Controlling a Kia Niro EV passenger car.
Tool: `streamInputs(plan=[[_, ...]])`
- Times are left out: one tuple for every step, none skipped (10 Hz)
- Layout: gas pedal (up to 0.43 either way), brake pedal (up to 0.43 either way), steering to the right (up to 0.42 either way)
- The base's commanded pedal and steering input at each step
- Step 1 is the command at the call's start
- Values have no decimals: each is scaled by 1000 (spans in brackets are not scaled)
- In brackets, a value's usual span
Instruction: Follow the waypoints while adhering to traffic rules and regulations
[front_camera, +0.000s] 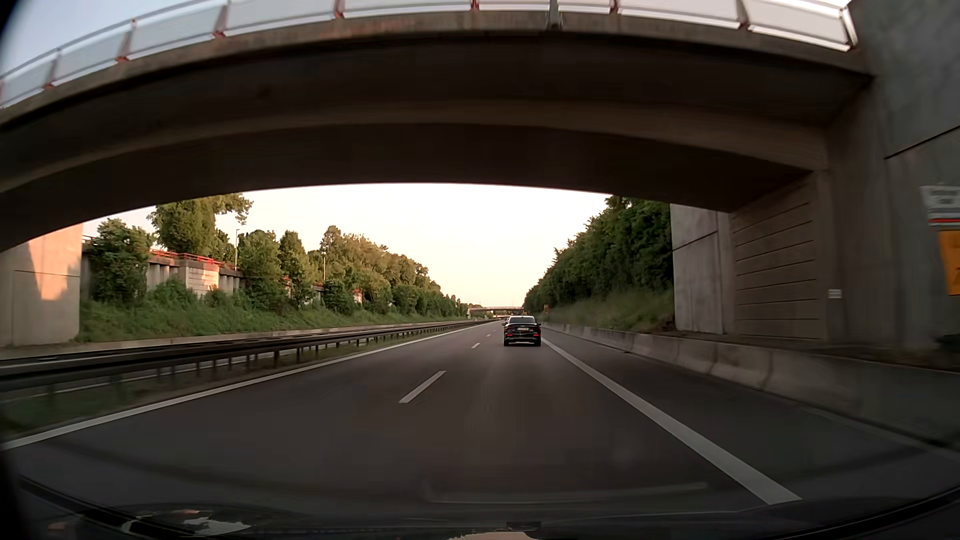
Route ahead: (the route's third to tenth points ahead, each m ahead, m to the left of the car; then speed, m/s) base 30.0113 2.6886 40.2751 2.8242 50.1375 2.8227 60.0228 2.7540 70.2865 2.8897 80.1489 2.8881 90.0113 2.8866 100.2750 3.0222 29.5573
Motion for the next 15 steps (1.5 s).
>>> streamInputs(plan=[[287, 12, -1], [287, 18, -1], [287, 18, -1], [287, 18, -1], [287, 18, -1], [287, 18, -1], [287, 18, -1], [287, 12, -1], [287, 18, -1], [311, 6, -1], [311, 18, -1], [319, 18, -1], [319, 18, -1], [319, 18, -1], [331, 12, -1]])
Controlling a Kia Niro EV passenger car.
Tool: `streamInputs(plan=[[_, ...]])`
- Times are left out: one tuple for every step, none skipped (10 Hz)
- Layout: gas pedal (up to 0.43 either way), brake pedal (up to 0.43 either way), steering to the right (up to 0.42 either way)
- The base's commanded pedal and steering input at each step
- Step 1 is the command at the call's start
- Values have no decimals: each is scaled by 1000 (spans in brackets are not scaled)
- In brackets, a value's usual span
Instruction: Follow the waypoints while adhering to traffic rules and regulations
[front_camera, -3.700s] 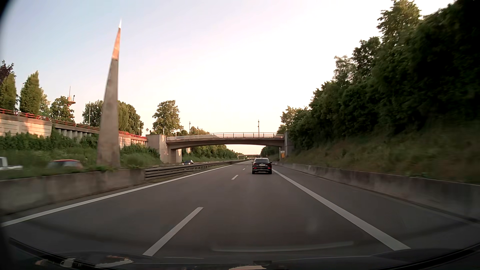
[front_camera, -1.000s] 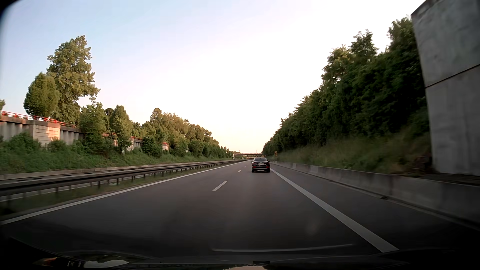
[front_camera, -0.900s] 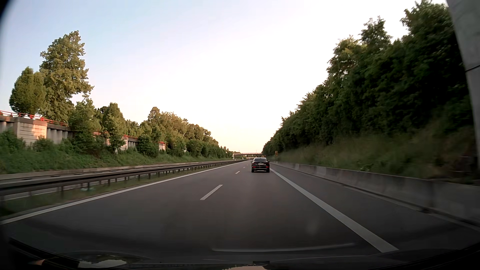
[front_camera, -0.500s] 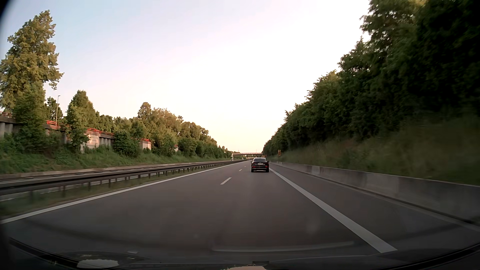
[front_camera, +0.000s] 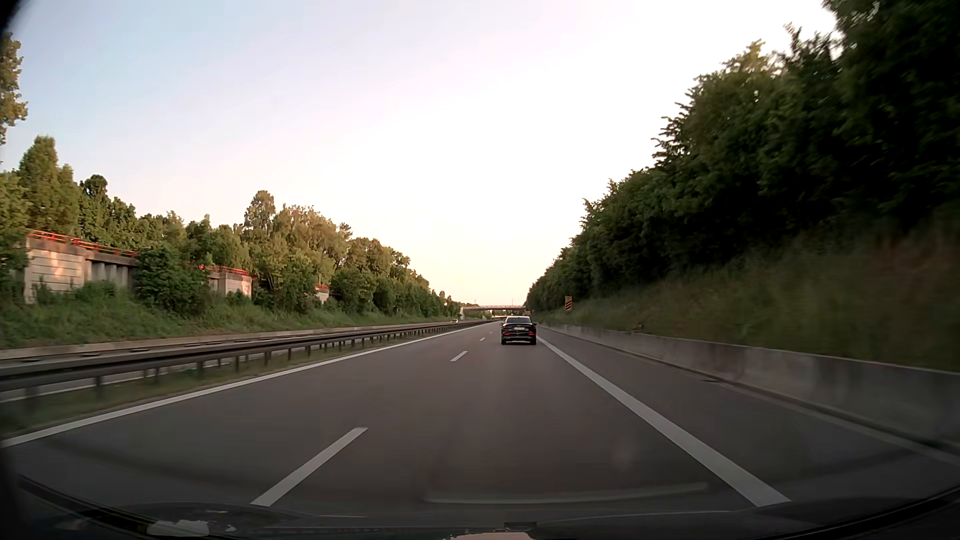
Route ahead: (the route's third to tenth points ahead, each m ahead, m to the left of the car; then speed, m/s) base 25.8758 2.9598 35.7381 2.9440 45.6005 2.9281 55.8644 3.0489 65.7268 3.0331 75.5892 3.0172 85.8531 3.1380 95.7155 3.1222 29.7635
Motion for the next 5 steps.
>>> streamInputs(plan=[[331, 6, -1], [331, 18, -1], [331, 18, -1], [331, 18, -1], [331, 18, -1]])
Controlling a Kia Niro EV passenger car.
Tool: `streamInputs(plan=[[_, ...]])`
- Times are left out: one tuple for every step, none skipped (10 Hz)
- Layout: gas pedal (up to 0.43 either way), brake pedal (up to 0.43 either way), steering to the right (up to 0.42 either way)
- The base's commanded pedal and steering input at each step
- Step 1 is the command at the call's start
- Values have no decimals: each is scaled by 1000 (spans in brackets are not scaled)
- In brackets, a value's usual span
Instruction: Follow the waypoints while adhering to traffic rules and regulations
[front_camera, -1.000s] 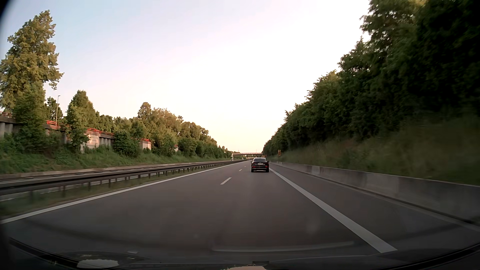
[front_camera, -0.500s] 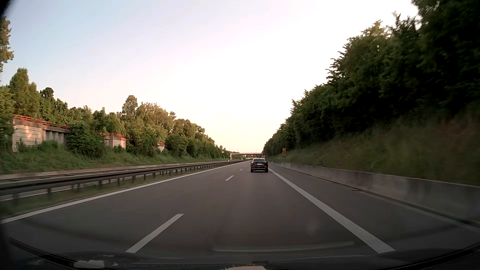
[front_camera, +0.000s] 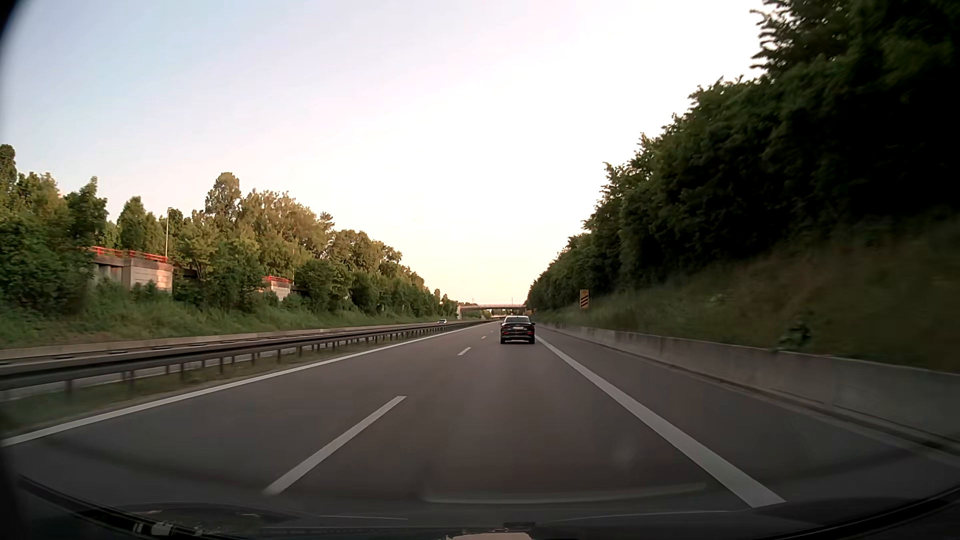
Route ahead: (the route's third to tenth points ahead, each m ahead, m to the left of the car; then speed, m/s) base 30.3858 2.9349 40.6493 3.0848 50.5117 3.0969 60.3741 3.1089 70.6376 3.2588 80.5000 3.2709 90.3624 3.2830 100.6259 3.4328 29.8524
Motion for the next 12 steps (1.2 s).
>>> streamInputs(plan=[[331, 18, -1], [331, 12, -1], [331, 12, -1], [331, 18, -1], [331, 18, -1], [331, 18, -1], [331, 18, -1], [331, 18, -1], [331, 18, -1], [331, 18, -1], [331, 18, -1], [331, 18, -1]])
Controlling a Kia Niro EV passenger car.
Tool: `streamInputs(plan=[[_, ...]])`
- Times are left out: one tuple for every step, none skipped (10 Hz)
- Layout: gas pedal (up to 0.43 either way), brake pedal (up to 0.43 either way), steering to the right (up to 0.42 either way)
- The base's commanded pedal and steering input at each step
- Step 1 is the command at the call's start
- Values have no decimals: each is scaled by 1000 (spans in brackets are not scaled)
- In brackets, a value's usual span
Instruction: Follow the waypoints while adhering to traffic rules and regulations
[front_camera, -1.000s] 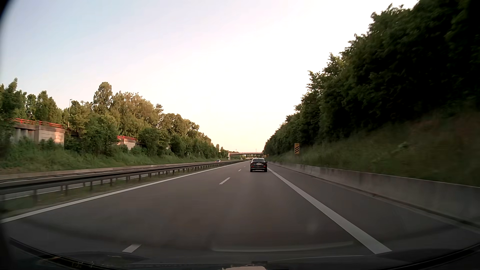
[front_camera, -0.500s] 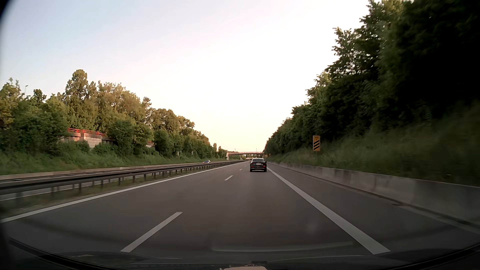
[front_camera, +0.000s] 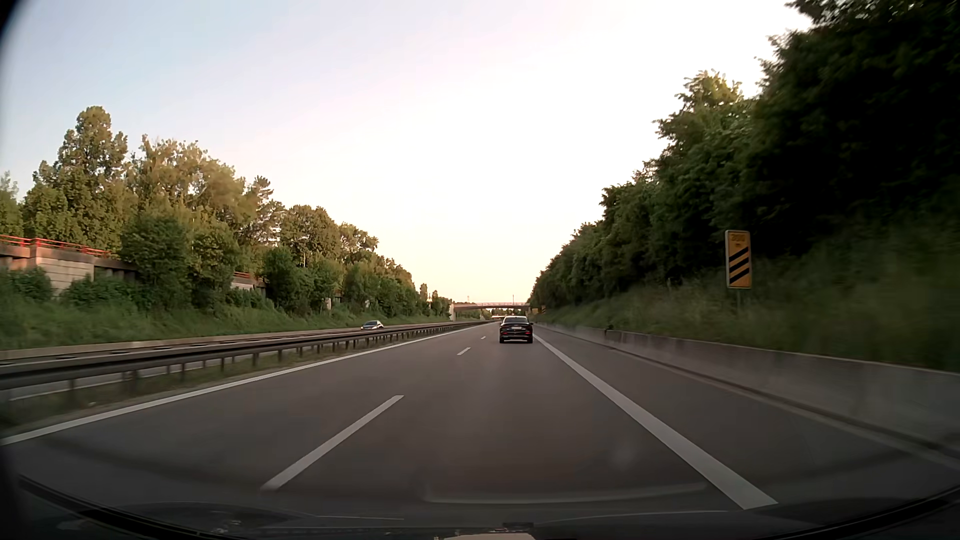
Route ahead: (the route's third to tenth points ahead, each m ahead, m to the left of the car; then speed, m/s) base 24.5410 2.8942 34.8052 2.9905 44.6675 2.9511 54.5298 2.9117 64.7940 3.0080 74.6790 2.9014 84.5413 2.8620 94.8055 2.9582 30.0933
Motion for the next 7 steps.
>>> streamInputs(plan=[[331, 18, -1], [331, 18, -1], [331, 18, -1], [331, 18, -1], [331, 18, -1], [331, 12, -1], [331, 18, -1]])
